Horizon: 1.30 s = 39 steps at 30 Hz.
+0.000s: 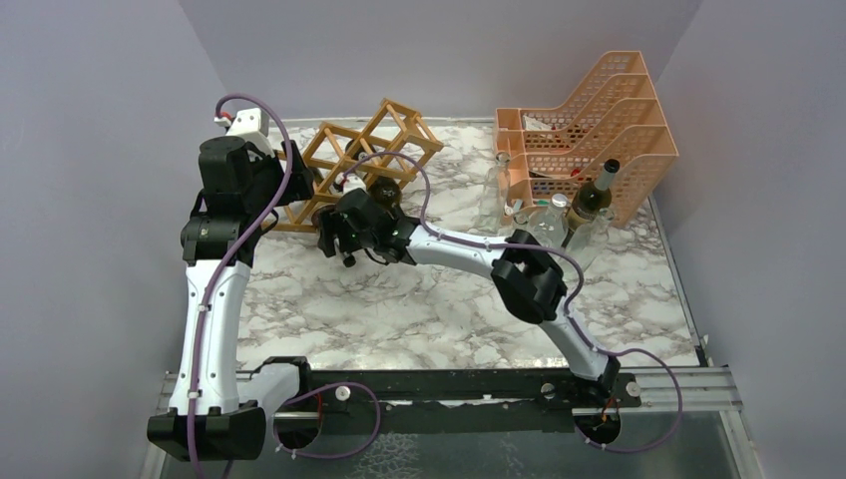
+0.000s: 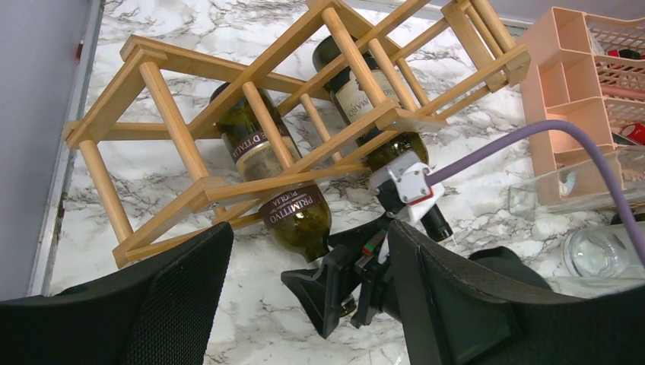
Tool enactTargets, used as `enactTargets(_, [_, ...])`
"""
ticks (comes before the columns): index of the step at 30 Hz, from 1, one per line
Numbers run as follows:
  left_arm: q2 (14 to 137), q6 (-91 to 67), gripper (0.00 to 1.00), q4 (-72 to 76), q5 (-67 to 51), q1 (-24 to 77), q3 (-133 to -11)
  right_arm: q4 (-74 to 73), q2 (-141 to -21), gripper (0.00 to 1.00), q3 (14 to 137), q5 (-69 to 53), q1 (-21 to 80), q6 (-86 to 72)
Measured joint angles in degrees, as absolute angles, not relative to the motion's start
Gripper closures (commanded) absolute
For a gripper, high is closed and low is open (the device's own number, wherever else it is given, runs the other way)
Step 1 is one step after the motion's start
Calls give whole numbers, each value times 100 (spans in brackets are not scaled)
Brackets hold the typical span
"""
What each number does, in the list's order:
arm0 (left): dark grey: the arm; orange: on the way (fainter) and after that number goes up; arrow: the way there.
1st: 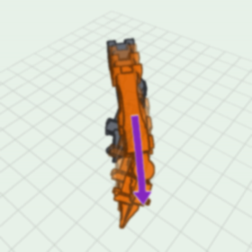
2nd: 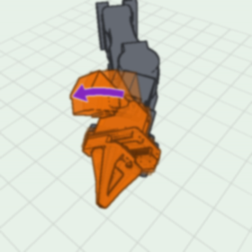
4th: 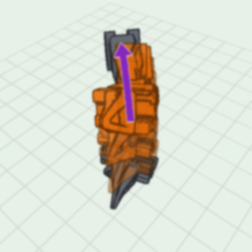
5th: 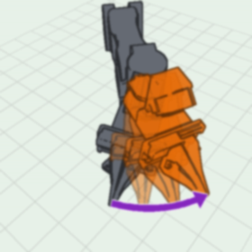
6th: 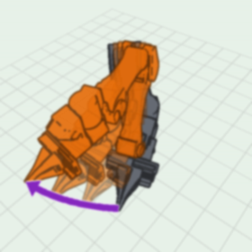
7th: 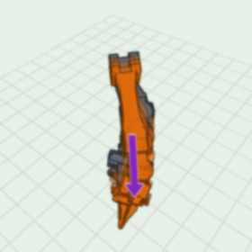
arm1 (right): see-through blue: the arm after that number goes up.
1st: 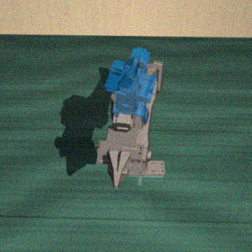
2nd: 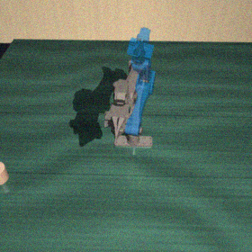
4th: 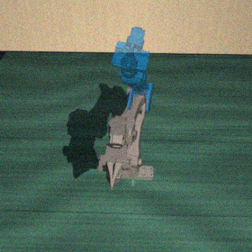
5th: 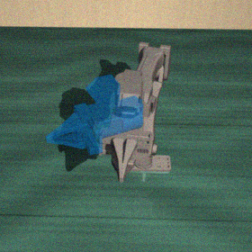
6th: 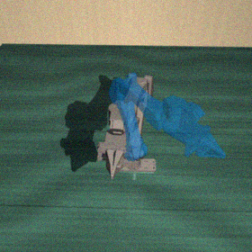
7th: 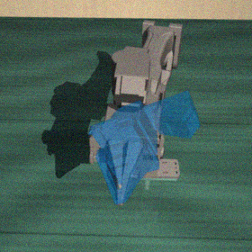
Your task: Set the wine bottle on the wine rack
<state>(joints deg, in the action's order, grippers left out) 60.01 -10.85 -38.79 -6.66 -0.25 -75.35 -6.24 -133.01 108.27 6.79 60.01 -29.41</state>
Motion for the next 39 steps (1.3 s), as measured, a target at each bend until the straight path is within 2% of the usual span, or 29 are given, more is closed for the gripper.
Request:
enactTargets(12, [5953,-1022,20,-3909,-744,-25,-7581,-561,-12204,24,9944,670,6001,-2630])
enactTargets(19, [5817,-956,20,-3889,-1168,43,-7747,-746,-10700,24,8947,895,6001,-2032])
enactTargets(28, [5330,-744,17,-3586,-1712,648,-7365,-1452,-8416,25,7935,2235,5988,-1155])
enactTargets(35, [5048,-615,16,-3157,-2482,878,-6790,-2137,-7328,24,7767,3638,5902,-873])
enactTargets(39, [5004,-609,16,-2880,-2799,878,-6567,-2285,-6820,24,7369,4084,5516,-1144])
